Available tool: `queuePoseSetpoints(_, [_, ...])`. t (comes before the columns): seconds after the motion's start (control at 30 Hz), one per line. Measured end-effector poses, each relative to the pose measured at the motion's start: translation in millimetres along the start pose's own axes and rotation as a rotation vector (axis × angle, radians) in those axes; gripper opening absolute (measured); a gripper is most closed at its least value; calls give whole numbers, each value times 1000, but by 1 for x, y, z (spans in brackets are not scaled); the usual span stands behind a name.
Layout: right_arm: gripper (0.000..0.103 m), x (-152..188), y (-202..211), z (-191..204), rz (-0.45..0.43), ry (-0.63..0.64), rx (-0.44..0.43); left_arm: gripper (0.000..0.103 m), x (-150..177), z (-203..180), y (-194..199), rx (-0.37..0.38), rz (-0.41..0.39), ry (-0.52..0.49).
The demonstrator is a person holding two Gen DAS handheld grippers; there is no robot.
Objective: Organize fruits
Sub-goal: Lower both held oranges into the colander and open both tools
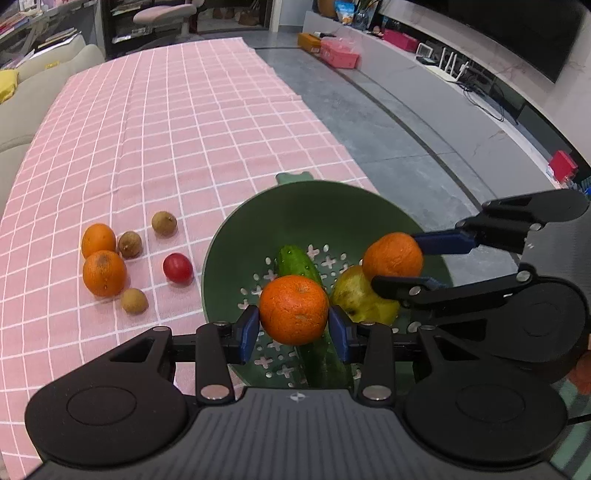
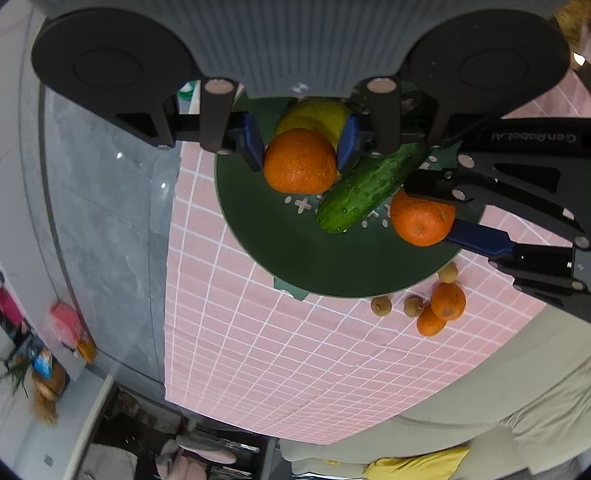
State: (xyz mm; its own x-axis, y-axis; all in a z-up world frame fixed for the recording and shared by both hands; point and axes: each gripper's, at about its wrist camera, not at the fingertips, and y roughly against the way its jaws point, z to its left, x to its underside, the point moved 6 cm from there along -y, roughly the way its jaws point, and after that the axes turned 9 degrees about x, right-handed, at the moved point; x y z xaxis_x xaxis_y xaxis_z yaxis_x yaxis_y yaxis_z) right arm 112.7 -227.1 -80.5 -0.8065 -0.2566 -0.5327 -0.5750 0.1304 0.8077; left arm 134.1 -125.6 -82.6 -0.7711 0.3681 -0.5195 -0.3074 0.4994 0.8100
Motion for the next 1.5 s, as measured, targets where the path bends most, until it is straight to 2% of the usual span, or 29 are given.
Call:
queuePoseSetpoints(0.23, [41, -7, -5, -1, -6, 34, 2, 46, 2, 12, -11, -24, 36, 43])
queuePoseSetpoints(0.53, [41, -14, -11, 0, -1, 57, 1, 47, 1, 11, -17, -40, 36, 3])
queuePoseSetpoints(0.63, [41, -16, -14, -1, 3, 63, -2, 52, 1, 11, -17, -42, 35, 4])
queuePoseSetpoints(0.77, [41, -22, -18, 0, 10, 70, -7, 54, 1, 11, -18, -36, 34, 1])
queuePoseSetpoints(0.9, [41, -28, -25, -1, 24, 65, -19, 67, 1, 9, -16, -26, 27, 4])
queuePoseSetpoints(1.3, [41, -32, -42, 3, 91, 63, -41, 68, -10, 18, 8, -19, -36, 43])
queuePoseSetpoints(1.33, [42, -31, -41, 3, 91, 65, -40, 68, -11, 19, 11, -19, -43, 48])
queuePoseSetpoints(1.43, [53, -32, -34, 1, 77, 51, -30, 68, -13, 23, 20, -28, -67, 58])
queuePoseSetpoints(1.5, [53, -33, -27, 0, 59, 39, -27, 68, -15, 25, 28, -33, -87, 65])
